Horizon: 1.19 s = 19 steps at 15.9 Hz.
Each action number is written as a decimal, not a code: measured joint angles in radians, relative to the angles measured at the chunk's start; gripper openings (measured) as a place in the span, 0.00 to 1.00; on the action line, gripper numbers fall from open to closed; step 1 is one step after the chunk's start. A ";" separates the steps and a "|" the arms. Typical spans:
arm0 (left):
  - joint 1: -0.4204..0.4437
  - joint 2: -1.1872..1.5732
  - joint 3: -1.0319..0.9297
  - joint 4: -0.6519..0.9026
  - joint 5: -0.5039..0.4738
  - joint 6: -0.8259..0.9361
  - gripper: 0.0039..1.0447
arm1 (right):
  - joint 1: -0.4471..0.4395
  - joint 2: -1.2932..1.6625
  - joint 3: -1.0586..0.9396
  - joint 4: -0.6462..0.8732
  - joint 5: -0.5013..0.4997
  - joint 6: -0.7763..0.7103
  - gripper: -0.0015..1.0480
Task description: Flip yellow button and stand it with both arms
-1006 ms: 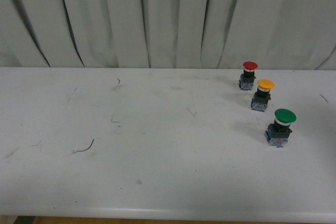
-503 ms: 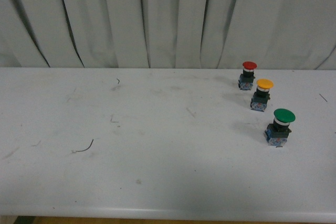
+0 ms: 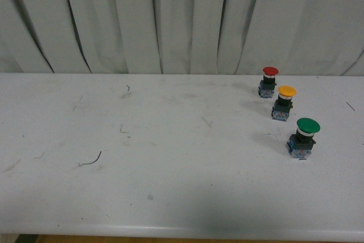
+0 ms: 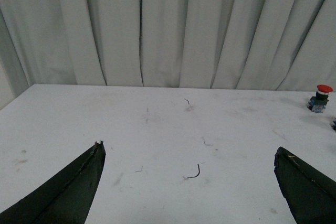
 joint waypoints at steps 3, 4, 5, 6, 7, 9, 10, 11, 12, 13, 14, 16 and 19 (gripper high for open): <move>0.000 0.000 0.000 0.000 0.000 0.000 0.94 | 0.000 -0.066 -0.041 -0.019 -0.001 0.000 0.02; 0.000 0.000 0.000 0.000 0.000 0.000 0.94 | 0.000 -0.095 -0.041 -0.048 0.000 0.000 0.02; 0.000 0.000 0.000 0.000 0.000 0.000 0.94 | 0.000 -0.142 -0.041 -0.080 0.000 0.000 0.02; 0.000 0.000 0.000 0.000 0.000 0.000 0.94 | 0.000 -0.182 -0.041 -0.114 0.000 0.000 0.02; 0.000 0.000 0.000 0.000 0.000 0.000 0.94 | 0.000 -0.206 -0.041 -0.146 0.000 0.000 0.02; 0.000 0.000 0.000 0.000 0.000 0.000 0.94 | 0.000 -0.307 -0.041 -0.246 0.000 0.000 0.02; 0.000 0.000 0.000 0.000 0.000 0.000 0.94 | 0.000 -0.313 -0.041 -0.252 0.000 0.000 0.02; 0.000 0.000 0.000 0.000 0.000 0.000 0.94 | 0.000 -0.322 -0.041 -0.262 0.000 0.000 0.02; 0.000 0.000 0.000 0.000 0.000 0.000 0.94 | 0.000 -0.332 -0.041 -0.270 0.000 0.000 0.02; 0.000 0.000 0.000 0.000 0.000 0.000 0.94 | 0.000 -0.347 -0.041 -0.282 0.000 0.000 0.02; 0.000 0.000 0.000 0.000 0.000 0.000 0.94 | 0.000 -0.363 -0.041 -0.298 0.000 0.000 0.02; 0.000 0.000 0.000 0.000 0.000 0.000 0.94 | 0.000 -0.393 -0.041 -0.330 0.000 0.000 0.02; 0.000 0.000 0.000 0.000 0.000 0.000 0.94 | 0.000 -0.558 -0.037 -0.490 0.000 0.000 0.02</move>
